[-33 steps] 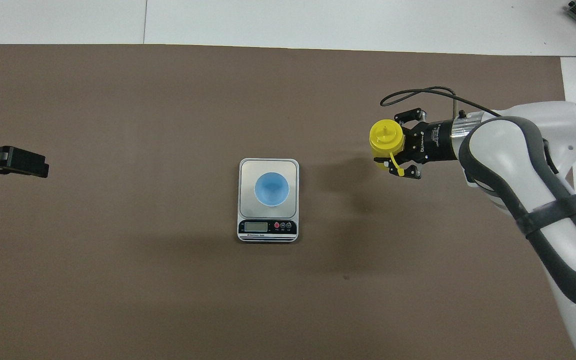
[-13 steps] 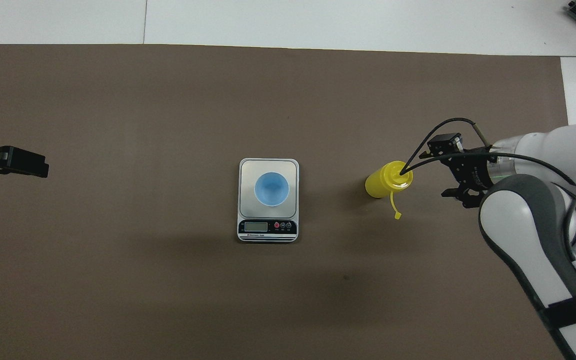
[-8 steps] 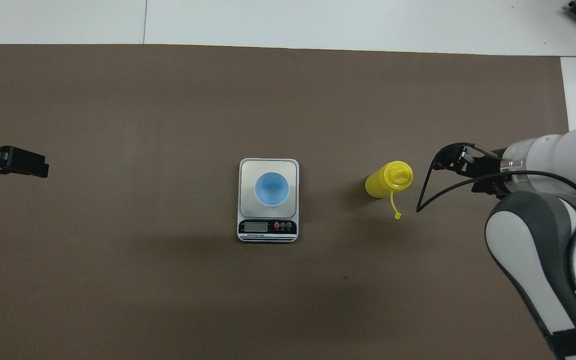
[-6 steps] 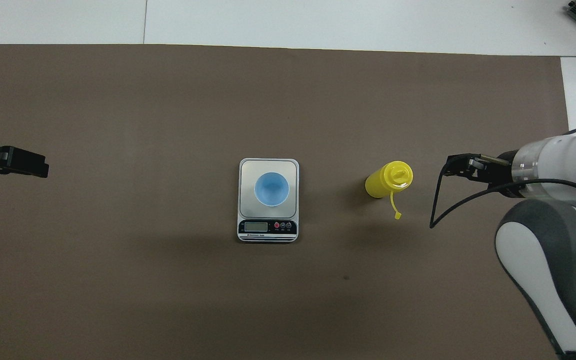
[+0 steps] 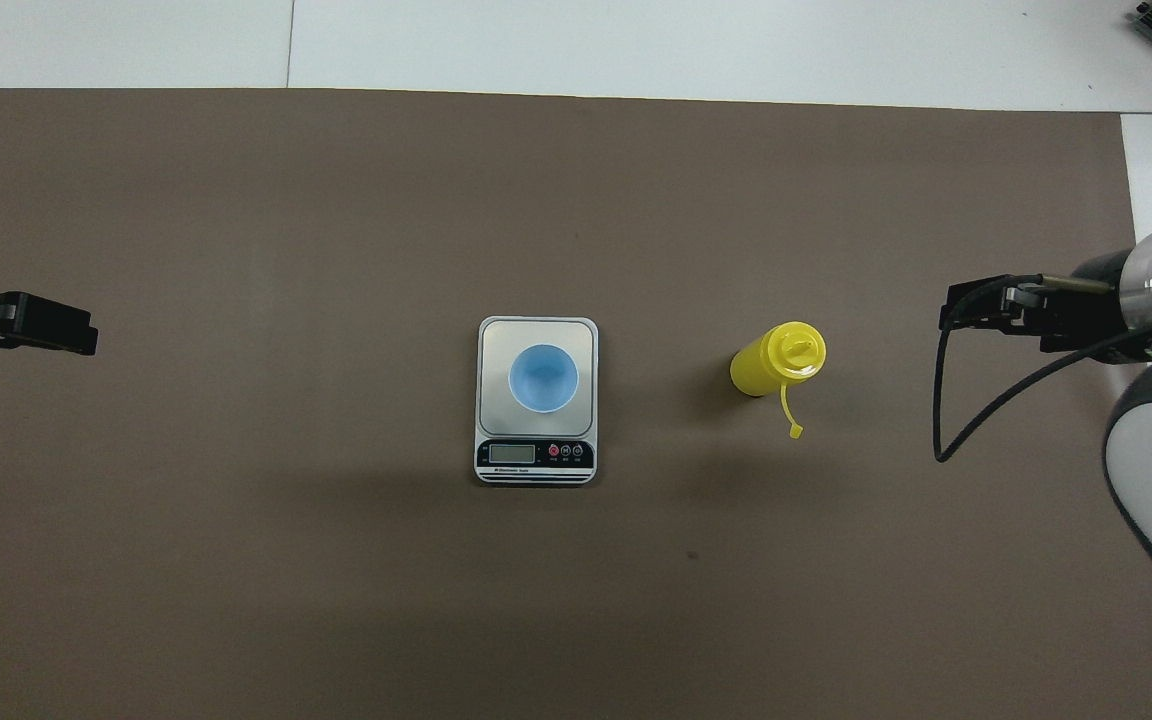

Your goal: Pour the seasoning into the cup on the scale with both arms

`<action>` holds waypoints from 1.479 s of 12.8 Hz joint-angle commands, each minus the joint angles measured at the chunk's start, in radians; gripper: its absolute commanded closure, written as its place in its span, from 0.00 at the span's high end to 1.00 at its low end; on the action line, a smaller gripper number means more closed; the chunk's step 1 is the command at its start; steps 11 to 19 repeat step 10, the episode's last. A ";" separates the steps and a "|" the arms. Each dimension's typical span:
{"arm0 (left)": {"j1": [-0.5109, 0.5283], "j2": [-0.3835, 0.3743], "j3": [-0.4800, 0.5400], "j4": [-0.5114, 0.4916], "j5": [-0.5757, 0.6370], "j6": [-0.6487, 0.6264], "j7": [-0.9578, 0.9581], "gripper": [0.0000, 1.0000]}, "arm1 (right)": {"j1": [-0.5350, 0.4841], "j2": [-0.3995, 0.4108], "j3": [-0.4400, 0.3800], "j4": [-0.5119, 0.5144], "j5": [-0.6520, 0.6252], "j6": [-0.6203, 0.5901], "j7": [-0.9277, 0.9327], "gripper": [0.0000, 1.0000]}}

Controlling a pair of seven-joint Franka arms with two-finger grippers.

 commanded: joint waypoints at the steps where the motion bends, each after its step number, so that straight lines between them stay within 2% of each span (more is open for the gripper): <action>1: 0.005 -0.018 0.000 -0.015 -0.012 -0.006 -0.005 1.00 | -0.007 0.031 0.003 0.075 -0.055 -0.068 -0.029 1.00; 5: 0.005 -0.018 0.000 -0.015 -0.012 -0.006 -0.005 1.00 | 0.007 0.015 0.011 0.057 -0.081 -0.054 -0.045 1.00; 9: 0.005 -0.018 0.000 -0.015 -0.012 -0.006 -0.005 1.00 | 0.008 -0.023 0.014 -0.022 -0.072 -0.034 -0.039 1.00; 19: 0.005 -0.018 0.000 -0.015 -0.012 -0.006 -0.005 1.00 | 0.008 -0.023 0.014 -0.022 -0.069 -0.034 -0.040 1.00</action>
